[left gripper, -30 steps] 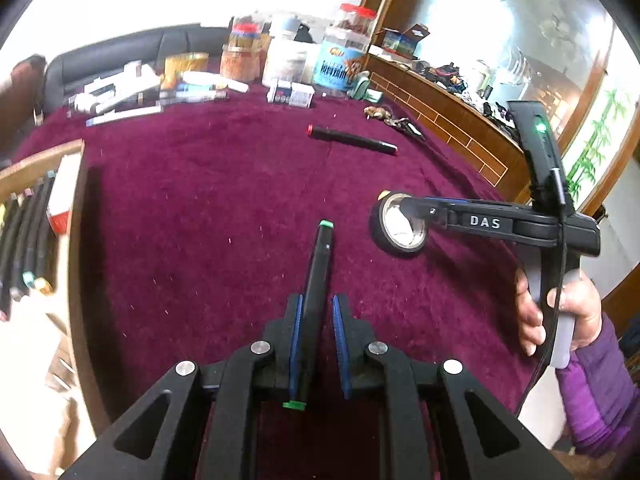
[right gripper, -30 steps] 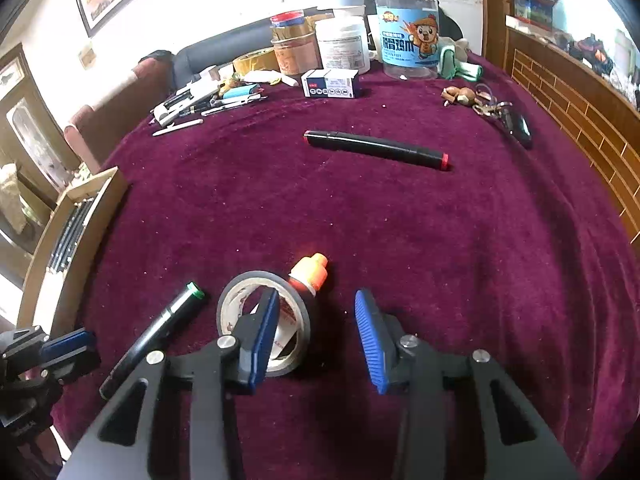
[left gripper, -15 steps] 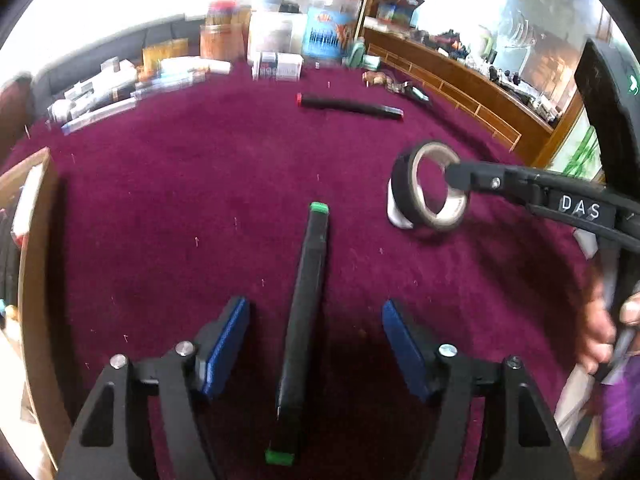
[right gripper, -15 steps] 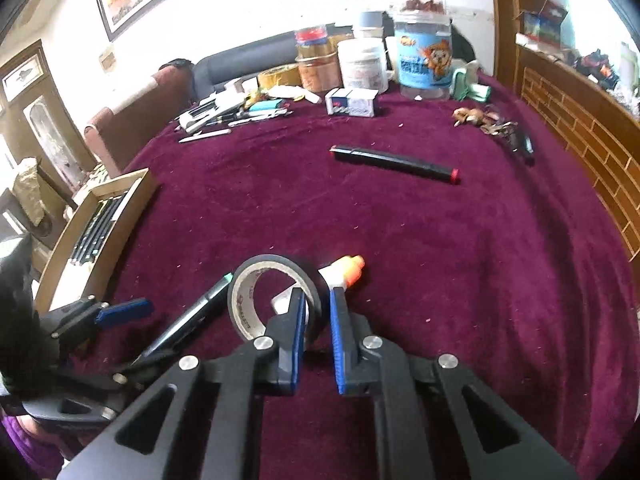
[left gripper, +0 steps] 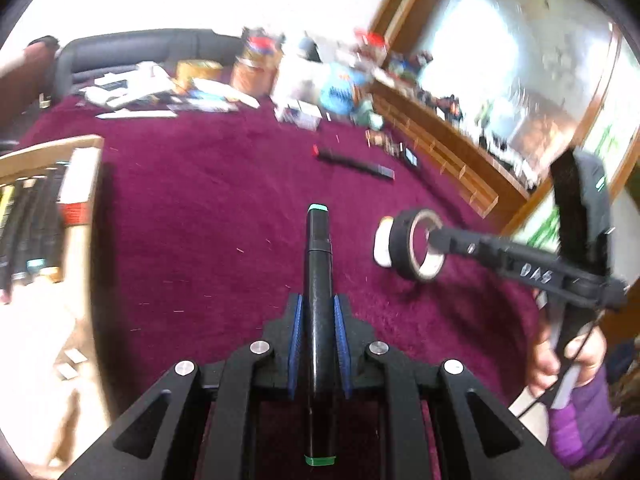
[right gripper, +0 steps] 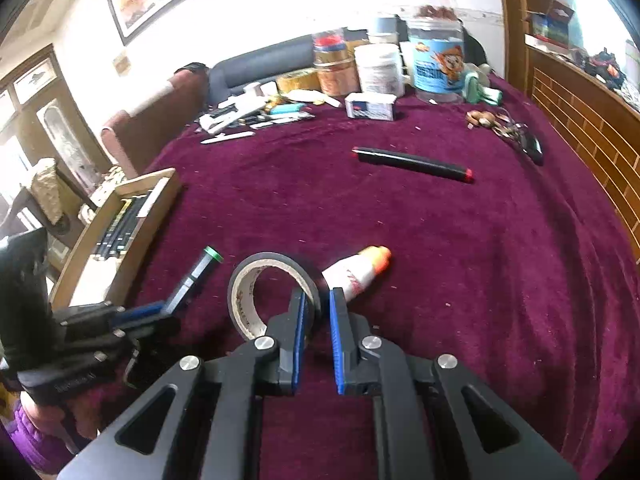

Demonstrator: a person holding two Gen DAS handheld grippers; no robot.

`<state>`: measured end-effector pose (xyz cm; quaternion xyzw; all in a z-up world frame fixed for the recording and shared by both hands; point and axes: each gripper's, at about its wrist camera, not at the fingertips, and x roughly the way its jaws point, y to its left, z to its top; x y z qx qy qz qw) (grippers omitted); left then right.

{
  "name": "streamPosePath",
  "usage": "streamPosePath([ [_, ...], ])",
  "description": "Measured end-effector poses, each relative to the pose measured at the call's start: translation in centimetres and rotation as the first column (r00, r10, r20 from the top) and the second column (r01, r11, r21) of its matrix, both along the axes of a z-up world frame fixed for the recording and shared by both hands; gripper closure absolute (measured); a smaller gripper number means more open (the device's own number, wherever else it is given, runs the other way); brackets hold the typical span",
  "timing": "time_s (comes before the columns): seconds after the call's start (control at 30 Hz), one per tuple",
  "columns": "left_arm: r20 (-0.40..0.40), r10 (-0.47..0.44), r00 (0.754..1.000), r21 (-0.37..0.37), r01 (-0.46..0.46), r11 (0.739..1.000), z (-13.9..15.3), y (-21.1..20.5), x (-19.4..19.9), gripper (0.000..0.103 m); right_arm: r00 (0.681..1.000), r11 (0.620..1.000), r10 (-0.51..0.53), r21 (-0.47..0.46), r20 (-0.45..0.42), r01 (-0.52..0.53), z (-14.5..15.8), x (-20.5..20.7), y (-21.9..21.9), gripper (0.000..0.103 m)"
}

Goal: Organize rigid objects
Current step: 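Carry the marker and tape roll with both tools over the cardboard tray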

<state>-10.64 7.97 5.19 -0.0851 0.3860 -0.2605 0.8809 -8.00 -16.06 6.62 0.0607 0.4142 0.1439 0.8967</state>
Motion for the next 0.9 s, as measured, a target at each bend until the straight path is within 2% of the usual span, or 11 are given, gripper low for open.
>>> streamPosePath([
  [0.13,0.045,0.089,0.995,-0.059,-0.086,0.995,2.4,4.7,-2.0,0.088,0.998,0.997,0.065,0.036,0.019,-0.066,1.6,-0.2,2.4,0.092],
  [0.23,0.061,0.190,0.980,-0.063,-0.187,0.980,3.3,8.8,-2.9,0.088,0.991,0.989,0.131,0.058,0.023,-0.132,2.5,0.0,4.8,0.092],
  [0.33,0.062,0.313,0.948,-0.039,-0.312,0.949,3.2,13.1,-3.2,0.088,0.979,0.976,0.203,0.082,0.014,-0.204,2.9,0.4,8.0,0.092],
  [0.47,0.009,0.443,0.896,-0.027,-0.443,0.896,1.6,18.3,-3.1,0.088,0.955,0.951,0.297,0.099,-0.009,-0.294,2.8,1.0,13.0,0.092],
  [0.57,-0.023,0.497,0.868,-0.003,-0.497,0.868,0.3,20.5,-2.9,0.088,0.935,0.932,0.355,0.085,-0.020,-0.352,2.6,1.3,16.8,0.092],
  [0.67,-0.044,0.524,0.850,0.032,-0.523,0.851,-1.0,21.7,-2.1,0.088,0.911,0.910,0.410,0.089,-0.046,-0.405,2.3,1.6,20.4,0.092],
  [0.77,-0.042,0.543,0.839,0.081,-0.539,0.839,-1.7,22.3,-1.2,0.088,0.889,0.891,0.451,0.084,-0.072,-0.446,1.8,1.8,23.7,0.091],
  [0.9,-0.065,0.554,0.830,0.090,-0.548,0.832,-2.7,23.2,-0.7,0.088,0.865,0.871,0.491,0.078,-0.103,-0.485,1.3,2.1,27.0,0.091],
])
